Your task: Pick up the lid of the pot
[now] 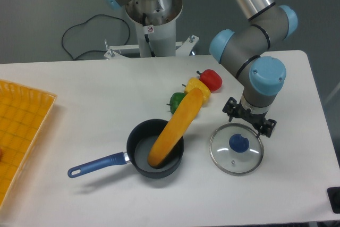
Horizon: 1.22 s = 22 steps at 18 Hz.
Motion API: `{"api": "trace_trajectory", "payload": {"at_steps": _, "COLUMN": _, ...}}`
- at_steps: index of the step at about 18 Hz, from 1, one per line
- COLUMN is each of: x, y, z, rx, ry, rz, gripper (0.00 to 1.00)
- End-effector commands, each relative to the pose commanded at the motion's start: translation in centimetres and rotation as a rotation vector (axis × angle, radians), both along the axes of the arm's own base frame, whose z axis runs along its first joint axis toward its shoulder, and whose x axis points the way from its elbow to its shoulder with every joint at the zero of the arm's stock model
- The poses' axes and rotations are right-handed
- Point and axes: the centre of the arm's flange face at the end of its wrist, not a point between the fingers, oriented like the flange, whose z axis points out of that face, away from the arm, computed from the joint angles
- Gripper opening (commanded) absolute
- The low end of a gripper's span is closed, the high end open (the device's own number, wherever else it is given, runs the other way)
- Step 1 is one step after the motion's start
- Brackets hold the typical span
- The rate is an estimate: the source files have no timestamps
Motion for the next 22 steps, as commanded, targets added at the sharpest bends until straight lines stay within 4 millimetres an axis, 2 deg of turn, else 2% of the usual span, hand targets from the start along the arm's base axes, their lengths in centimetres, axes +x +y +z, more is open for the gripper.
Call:
{"api": "trace_trajectory", "payload": {"at_steps": 7, "x": -0.4, "y": 0.4, "z": -0.8, "rx": -0.002, "ry": 0.004, "rz": -0.021, "gripper": 1.00}}
{"api": "trace_trajectory", "payload": {"at_steps": 12, "x": -0.9, "y": 1.4, "z": -1.3, "rx": -0.003, "ry": 0.008, "rz": -0.058, "gripper": 1.00}}
{"api": "trace_trajectory", "payload": {"at_steps": 22, "x": -0.7, "y": 2.4, "z": -2.4, "rx": -0.010, "ry": 0.001, "rz": -0.072, "gripper": 1.00}}
